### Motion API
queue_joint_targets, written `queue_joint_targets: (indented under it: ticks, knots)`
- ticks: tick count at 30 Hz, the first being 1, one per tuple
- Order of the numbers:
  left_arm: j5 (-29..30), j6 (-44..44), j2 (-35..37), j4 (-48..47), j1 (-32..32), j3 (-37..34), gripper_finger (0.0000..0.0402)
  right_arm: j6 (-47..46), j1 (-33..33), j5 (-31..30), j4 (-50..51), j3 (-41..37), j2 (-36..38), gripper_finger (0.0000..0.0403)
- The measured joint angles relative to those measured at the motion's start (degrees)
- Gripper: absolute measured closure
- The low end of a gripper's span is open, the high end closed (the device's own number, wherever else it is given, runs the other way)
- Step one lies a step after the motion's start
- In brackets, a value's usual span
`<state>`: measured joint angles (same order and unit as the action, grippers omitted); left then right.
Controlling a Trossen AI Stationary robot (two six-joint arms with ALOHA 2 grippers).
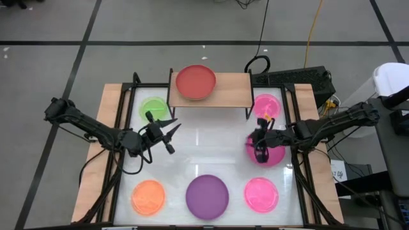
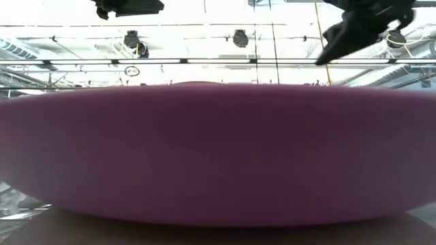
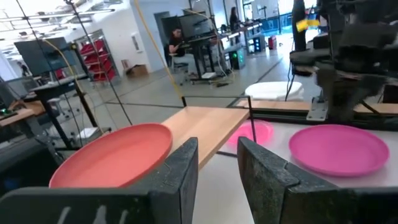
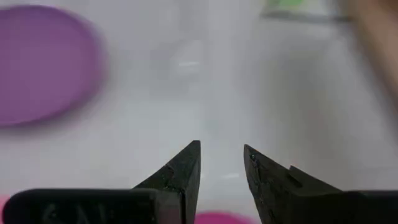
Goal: Place and stack plates onto a shelf
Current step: Stack the pink plate on top of the orange plate on the shelf
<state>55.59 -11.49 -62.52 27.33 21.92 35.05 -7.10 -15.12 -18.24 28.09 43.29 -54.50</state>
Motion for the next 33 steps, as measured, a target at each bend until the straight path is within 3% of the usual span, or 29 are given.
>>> queue_joint_targets:
  ticks: [3,5,21,33]
  knots:
    - [0.0,0.3,0.0,0.0,-0.4,0.0,0.0284,-5.1,0.0,10.0,1.9,0.0,-0.7,0.0298]
    - [0.0,1.0,0.0,0.0,-0.8,0.0,0.0284,-5.8,-0.7,13.5,3.1,-0.1,-1.1,0.0298]
    - [-0.1,4.8,0.0,-0.6,-2.3,0.0,0.0284,-12.2,-3.4,12.5,-8.0,-14.8,-3.3,0.0298]
    - [-0.2,5.5,0.0,-0.9,-2.3,0.0,0.0284,-15.0,-3.4,8.9,-10.4,-15.3,-9.8,0.0298]
